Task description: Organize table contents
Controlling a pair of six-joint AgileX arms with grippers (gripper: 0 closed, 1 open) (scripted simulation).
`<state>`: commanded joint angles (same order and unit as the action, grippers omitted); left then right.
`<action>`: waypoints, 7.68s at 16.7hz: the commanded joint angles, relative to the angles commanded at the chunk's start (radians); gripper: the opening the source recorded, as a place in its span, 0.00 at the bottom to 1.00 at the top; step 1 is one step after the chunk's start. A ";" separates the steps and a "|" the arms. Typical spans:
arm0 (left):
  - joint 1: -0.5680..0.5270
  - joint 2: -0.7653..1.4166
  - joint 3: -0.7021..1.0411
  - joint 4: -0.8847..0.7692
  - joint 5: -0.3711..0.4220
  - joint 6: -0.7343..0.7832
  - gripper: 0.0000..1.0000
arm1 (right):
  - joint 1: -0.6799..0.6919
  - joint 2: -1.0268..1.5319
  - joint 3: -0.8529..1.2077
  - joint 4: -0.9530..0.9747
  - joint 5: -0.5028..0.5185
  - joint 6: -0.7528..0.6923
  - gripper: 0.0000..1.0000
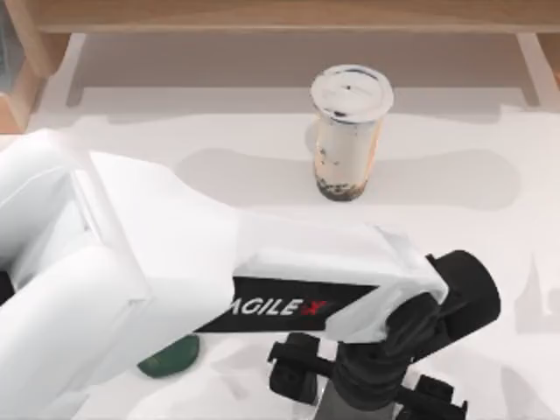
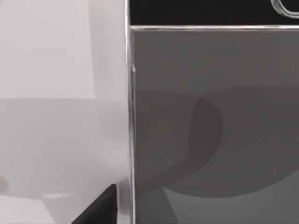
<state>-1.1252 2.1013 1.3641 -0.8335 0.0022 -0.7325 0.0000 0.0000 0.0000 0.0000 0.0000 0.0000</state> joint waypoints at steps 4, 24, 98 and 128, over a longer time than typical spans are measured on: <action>0.000 0.000 0.000 0.000 0.000 0.000 0.25 | 0.000 0.000 0.000 0.000 0.000 0.000 1.00; 0.002 -0.062 0.060 -0.114 -0.007 0.004 0.00 | 0.000 0.000 0.000 0.000 0.000 0.000 1.00; 0.097 -0.817 -0.596 0.234 -1.052 -0.353 0.83 | 0.000 0.000 0.000 0.000 0.000 0.000 1.00; -0.025 -0.831 -0.584 -0.002 -1.097 -0.597 1.00 | 0.000 0.000 0.000 0.000 0.000 0.000 1.00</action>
<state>-1.1506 1.2708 0.7799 -0.8354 -1.0948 -1.3300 0.0000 0.0000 0.0000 0.0000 0.0000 0.0000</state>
